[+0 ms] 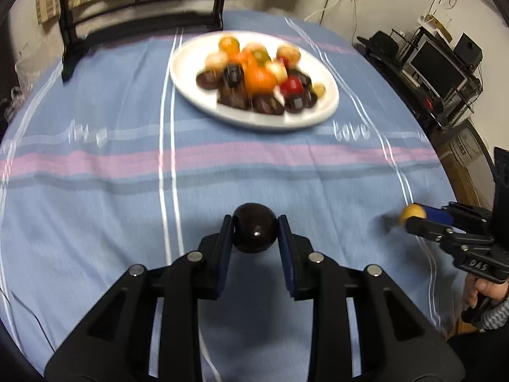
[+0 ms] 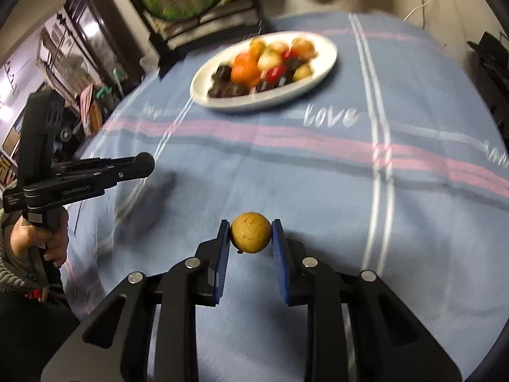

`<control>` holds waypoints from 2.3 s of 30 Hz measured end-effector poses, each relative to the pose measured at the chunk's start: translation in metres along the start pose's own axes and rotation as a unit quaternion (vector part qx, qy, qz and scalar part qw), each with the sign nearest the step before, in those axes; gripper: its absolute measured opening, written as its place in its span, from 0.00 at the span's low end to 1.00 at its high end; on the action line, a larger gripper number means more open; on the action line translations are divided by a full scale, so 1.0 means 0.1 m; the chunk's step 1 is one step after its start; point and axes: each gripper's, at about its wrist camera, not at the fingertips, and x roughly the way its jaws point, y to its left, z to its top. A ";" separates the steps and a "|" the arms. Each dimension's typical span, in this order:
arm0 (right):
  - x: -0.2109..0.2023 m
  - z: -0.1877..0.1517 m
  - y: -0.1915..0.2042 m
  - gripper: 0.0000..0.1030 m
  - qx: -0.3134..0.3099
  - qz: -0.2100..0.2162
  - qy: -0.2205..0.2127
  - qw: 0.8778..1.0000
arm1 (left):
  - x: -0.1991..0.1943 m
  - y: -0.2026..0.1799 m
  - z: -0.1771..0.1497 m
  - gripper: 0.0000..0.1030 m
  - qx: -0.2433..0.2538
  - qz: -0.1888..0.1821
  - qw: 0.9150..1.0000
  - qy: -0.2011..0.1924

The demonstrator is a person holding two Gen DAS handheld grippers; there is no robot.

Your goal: Organize fruits

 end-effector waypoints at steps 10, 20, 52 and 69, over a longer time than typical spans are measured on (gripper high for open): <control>0.22 1.15 -0.21 0.26 -0.023 -0.008 -0.060 0.998 | 0.28 0.25 1.21 0.28 0.007 0.021 0.999 -0.045; 0.79 1.82 -0.54 0.26 -0.010 -0.009 -0.068 0.998 | 1.01 0.25 2.04 0.28 0.020 0.010 0.999 -0.049; -0.15 0.66 0.39 0.93 -0.031 -0.056 -0.076 0.995 | -0.54 0.02 0.41 0.95 -0.054 0.068 0.994 -0.064; -0.76 0.32 0.72 0.99 -0.056 -0.079 -0.129 0.987 | -1.06 -0.24 0.04 0.98 -0.038 0.099 0.991 -0.078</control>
